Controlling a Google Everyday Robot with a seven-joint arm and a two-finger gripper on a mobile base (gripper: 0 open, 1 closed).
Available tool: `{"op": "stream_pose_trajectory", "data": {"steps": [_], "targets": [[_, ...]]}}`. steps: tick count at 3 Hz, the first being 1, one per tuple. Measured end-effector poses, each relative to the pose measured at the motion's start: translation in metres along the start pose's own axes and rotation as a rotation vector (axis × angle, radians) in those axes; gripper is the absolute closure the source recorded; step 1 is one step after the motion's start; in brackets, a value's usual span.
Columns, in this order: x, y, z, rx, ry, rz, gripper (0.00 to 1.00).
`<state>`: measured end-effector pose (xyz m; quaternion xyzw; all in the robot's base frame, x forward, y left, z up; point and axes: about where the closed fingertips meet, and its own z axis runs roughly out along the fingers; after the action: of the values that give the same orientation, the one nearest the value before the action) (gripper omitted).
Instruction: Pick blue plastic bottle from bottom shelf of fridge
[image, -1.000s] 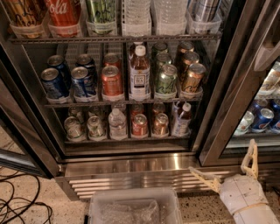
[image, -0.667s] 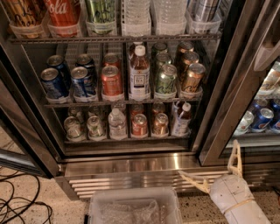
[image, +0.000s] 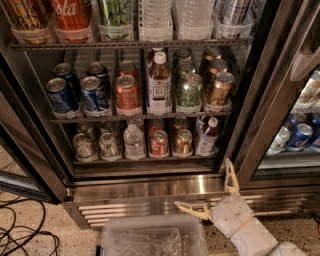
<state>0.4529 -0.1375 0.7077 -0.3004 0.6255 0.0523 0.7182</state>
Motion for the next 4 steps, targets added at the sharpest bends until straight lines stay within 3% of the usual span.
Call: {"op": "stream_pose_trajectory", "data": {"steps": [1,2,3,4], "targets": [[-0.003,0.014,0.02,-0.026,-0.063,0.058,0.0],[-0.011,0.028,0.03,0.016,-0.112,0.139,0.01],[-0.025,0.037,0.039,0.093,-0.142,0.216,0.0],[-0.014,0.039,0.045,0.18,-0.112,0.309,0.02]]}}
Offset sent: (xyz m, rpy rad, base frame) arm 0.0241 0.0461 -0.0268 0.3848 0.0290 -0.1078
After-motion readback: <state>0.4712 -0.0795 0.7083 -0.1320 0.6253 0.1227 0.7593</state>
